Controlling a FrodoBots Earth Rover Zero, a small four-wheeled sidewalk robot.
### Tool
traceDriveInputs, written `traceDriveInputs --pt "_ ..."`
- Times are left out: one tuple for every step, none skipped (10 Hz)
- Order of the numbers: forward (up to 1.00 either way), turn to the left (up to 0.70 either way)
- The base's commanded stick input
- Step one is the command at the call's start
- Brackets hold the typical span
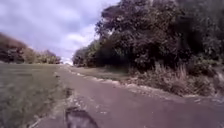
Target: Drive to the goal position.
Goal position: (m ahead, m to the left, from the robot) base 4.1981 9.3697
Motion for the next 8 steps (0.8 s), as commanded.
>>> traceDriveInputs --pt "1.00 0.09" --pt "1.00 0.22" --pt "1.00 0.38" --pt "1.00 0.39" --pt "1.00 0.40" --pt "1.00 0.40" --pt "1.00 0.40" --pt "1.00 0.40"
